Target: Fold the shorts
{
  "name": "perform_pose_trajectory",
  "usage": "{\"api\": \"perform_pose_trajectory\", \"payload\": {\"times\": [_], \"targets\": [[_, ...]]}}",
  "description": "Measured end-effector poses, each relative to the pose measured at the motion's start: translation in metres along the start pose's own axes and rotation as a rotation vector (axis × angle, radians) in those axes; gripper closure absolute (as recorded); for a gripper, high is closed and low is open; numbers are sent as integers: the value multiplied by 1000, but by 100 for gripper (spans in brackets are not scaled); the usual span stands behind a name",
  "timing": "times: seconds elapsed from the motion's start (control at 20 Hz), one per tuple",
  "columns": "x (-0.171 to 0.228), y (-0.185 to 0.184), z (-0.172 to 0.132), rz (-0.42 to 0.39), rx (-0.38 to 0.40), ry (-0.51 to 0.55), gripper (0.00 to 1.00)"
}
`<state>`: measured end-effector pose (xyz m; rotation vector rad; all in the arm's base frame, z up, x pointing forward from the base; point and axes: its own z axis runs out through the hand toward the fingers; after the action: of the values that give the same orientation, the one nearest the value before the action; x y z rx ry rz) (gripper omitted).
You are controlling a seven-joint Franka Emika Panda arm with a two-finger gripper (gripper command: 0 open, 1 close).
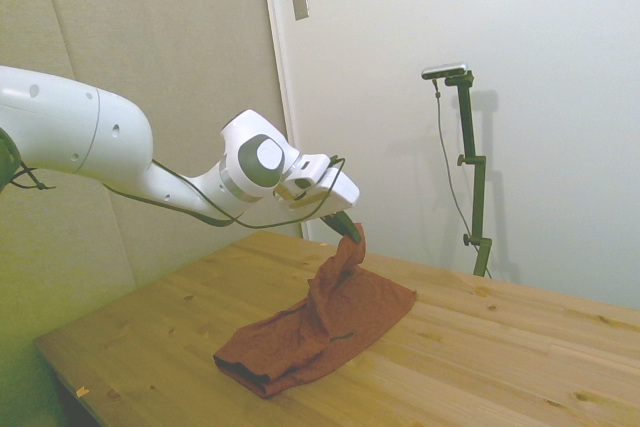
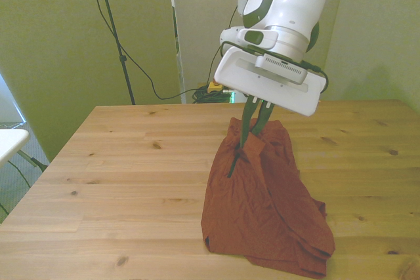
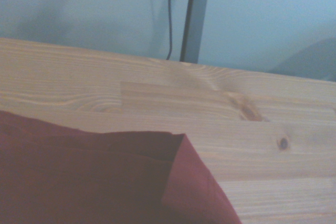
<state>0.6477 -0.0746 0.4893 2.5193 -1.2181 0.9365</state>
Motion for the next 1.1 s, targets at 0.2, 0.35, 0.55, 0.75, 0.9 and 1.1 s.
{"api": "perform_pose_trajectory", "payload": {"times": [0.2,0.35,0.55,0.75,0.9,1.1], "targets": [[10,4,19,5,-19,1,0],[18,4,27,21,-17,-10,0],[30,8,27,32,-14,-3,0],[37,13,27,32,-16,-3,0],[39,15,25,33,-16,-2,0],[7,17,8,42,-26,-140,0]]}}
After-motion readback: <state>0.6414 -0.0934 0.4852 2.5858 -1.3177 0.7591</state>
